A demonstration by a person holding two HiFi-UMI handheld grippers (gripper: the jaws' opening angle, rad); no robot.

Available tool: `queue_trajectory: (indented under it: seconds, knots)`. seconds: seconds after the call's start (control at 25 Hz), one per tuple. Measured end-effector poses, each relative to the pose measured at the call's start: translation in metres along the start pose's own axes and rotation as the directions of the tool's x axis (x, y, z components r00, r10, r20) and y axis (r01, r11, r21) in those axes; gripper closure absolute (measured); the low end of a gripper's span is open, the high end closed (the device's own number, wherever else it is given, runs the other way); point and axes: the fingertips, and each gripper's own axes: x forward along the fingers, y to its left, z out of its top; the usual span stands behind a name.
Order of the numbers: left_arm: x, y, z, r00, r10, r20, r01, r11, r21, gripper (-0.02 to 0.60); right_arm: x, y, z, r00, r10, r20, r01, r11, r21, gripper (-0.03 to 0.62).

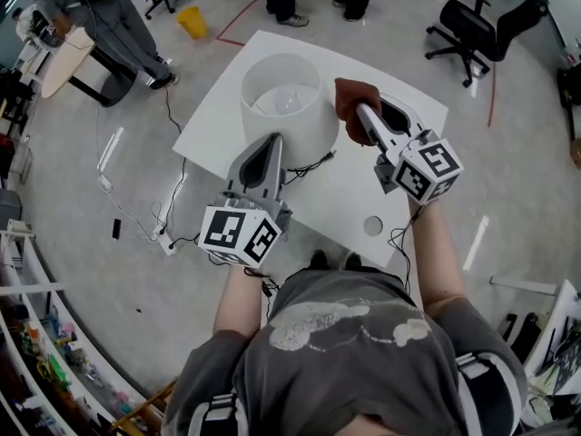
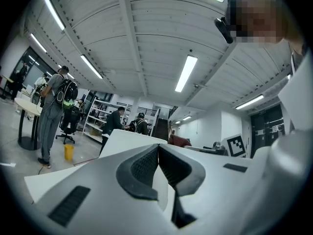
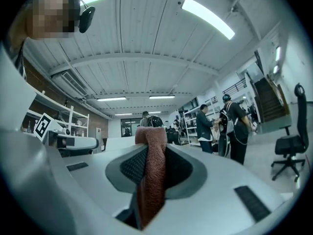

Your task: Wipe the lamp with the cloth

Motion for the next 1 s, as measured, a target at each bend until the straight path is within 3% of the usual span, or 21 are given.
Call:
queue_trajectory:
  seconds: [0.24,0.56,1.0]
  knots:
    - [0.011,-0.004,0.000,0.999,0.040,0.010,-0.040,0.999,0.032,0.572,0.025,0.006,0.021,0.996,0.090,0.020,-0.089,0.995,-0.047,0.508]
    - [0.017,-0.009,-0.014,0.985,0.170,0.018,-0.170,0.985,0.009,0.572,0.047,-0.012,0.007,0.975,0.221,0.004,-0.221,0.973,0.071,0.508]
    - [0.024,-0.031,-0.051,0.939,0.344,0.001,-0.344,0.939,0.000,0.572,0.049,-0.047,-0.059,0.934,0.332,-0.130,-0.310,0.936,0.167,0.508]
